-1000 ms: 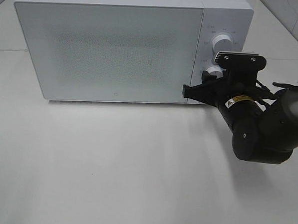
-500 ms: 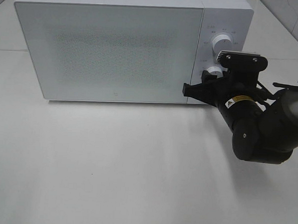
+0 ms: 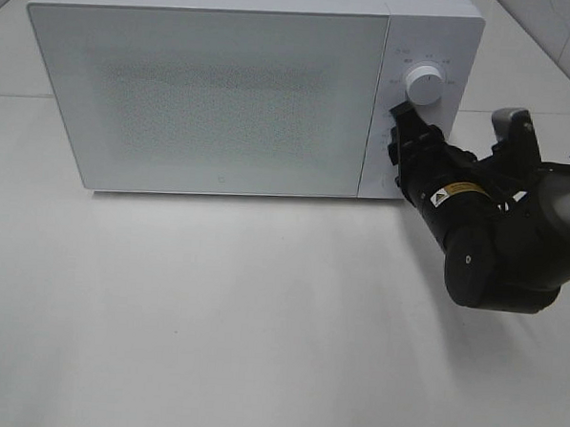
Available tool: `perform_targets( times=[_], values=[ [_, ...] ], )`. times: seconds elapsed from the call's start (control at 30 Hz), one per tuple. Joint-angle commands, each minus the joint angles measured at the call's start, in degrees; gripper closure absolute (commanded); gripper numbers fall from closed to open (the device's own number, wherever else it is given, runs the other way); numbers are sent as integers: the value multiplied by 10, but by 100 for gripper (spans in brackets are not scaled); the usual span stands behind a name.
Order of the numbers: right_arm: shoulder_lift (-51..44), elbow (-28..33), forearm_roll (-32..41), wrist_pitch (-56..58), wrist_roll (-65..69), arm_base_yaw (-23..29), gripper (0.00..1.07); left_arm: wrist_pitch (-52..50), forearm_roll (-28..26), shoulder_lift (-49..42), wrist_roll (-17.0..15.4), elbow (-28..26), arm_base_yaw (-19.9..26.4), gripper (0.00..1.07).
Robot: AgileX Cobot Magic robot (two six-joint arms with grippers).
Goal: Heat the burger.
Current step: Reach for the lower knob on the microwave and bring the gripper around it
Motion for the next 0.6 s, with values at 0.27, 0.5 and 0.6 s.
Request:
perform_targets(
  times=[0.27, 0.5, 0.6],
  values=[
    [-3, -7, -14, -89, 480, -3, 87, -1, -2, -9, -1, 1, 1, 4],
    [-3, -7, -14, -91, 511, -3, 85, -1, -2, -9, -1, 1, 1, 4],
    [-3, -7, -14, -90, 511, -3, 83, -1, -2, -9, -1, 1, 1, 4]
  ],
)
